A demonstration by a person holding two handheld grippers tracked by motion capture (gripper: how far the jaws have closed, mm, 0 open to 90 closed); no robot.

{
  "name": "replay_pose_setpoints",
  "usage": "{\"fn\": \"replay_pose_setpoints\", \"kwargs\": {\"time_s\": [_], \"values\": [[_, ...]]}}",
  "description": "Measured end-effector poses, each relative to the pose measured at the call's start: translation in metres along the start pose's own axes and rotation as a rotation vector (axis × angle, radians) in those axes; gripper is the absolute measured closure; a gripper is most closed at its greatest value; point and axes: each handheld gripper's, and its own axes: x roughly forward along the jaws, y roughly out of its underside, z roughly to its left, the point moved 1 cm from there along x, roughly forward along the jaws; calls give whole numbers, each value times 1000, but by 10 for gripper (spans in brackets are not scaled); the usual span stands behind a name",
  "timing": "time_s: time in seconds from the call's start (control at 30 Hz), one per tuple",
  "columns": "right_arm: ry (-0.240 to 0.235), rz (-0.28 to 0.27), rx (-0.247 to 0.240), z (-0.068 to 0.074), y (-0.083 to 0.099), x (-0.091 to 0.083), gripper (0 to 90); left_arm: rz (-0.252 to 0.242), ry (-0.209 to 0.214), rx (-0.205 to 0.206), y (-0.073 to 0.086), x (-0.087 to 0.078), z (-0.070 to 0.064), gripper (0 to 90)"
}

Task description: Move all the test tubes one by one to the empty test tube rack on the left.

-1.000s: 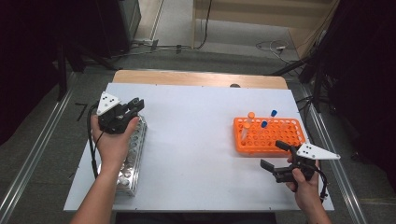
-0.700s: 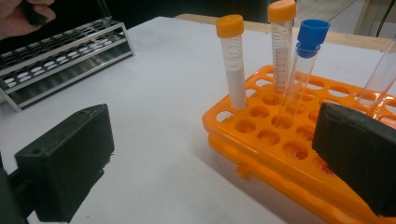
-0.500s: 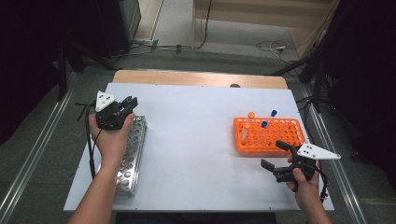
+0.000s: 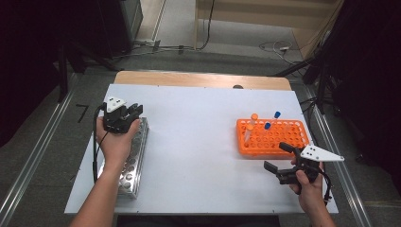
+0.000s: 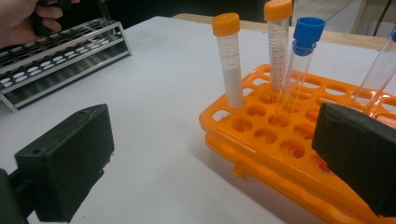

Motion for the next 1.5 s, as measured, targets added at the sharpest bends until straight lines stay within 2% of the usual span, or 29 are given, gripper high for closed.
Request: {"fn": "replay_pose_setpoints", "kwargs": {"time_s": [0.23, 0.37, 0.43, 0.47, 0.5, 0.67, 0.83, 1.03, 1.33, 1.5], "values": [[5, 0, 3, -1, 0, 0, 0, 71, -4, 14, 3, 4, 1, 754], [8, 0, 6, -2, 1, 0, 0, 86, 4, 1, 4, 6, 1, 730], [9, 1, 8, -3, 1, 0, 0, 83, 16, -10, 3, 5, 2, 669], [11, 2, 9, -3, 1, 1, 0, 79, 18, -18, 3, 5, 2, 560], [11, 2, 9, -3, 1, 1, 0, 74, 23, -24, 3, 4, 2, 560], [14, 4, 6, -3, 0, 2, 0, 33, 47, -65, -1, -4, 1, 282], [18, 6, 11, -5, 0, 3, 0, -12, 98, -89, -2, -19, -3, 131], [28, -3, 16, -7, -2, 1, 0, -51, 144, -73, 1, -36, -12, 51], [49, -10, 12, -13, -6, -2, 0, -89, 201, -61, 9, -53, -23, 9], [100, -5, -2, -14, -15, -4, 0, -84, 219, -50, 13, -53, -27, 0]]}}
